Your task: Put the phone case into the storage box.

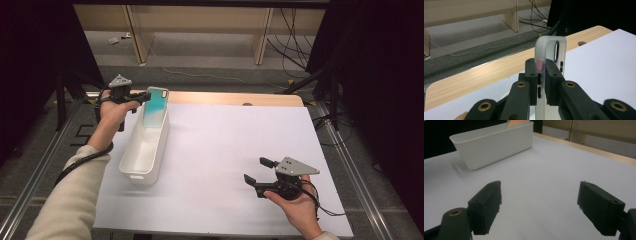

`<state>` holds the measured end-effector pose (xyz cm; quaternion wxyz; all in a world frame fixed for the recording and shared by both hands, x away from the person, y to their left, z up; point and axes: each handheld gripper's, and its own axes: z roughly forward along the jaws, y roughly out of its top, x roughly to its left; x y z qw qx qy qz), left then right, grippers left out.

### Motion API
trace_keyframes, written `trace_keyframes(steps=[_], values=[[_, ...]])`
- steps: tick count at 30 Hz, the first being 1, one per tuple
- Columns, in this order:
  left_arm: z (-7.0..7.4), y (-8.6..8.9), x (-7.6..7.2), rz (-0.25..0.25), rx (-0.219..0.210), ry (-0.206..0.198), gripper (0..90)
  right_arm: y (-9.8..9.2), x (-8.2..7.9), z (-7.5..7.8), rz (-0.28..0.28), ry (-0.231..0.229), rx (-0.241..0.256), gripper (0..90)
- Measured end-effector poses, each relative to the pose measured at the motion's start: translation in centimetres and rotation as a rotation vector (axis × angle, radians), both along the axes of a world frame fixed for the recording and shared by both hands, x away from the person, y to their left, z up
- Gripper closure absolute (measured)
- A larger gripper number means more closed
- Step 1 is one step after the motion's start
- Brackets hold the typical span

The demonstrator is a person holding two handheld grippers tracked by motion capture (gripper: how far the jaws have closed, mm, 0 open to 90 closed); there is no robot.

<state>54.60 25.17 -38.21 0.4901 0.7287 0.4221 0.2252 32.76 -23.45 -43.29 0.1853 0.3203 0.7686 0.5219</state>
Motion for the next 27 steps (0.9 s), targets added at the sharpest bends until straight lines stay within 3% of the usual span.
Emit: trace_keyframes(steps=[2,3,8,9,12,14,23,24,27], values=[[-0.08,0.01,0.03,0.001,0.001,0.003,82.0,0.01,-0.02,0.01,-0.001,0.003,0.001,20.7],[-0.12,0.01,0.05,0.0,0.0,0.004,82.0,0.03,0.13,-0.06,-0.001,-0.027,0.006,20.7],[-0.26,-0.02,0.08,0.002,-0.003,0.007,82.1,0.0,-0.01,0.03,0.002,0.008,0.002,20.7],[-0.28,0.0,0.08,0.002,-0.001,0.008,82.0,-0.01,0.07,-0.01,0.0,-0.013,-0.001,20.7],[-0.36,0.08,0.11,0.002,0.004,0.008,82.0,0.04,-0.02,0.01,0.0,0.004,0.002,20.8],[-0.43,0.13,0.14,0.003,0.001,0.011,82.0,0.0,0.08,-0.02,-0.001,-0.015,-0.001,20.8],[-0.81,-0.19,0.32,0.005,0.004,0.017,82.0,0.08,-0.02,0.0,0.0,0.007,0.006,20.8],[-0.87,-0.2,0.36,0.005,0.004,0.017,82.0,-0.03,-0.12,0.14,0.002,0.028,-0.008,20.8],[-1.0,-0.2,0.38,0.006,0.013,0.021,82.0,-0.1,0.02,0.07,-0.001,-0.004,-0.016,20.8]])
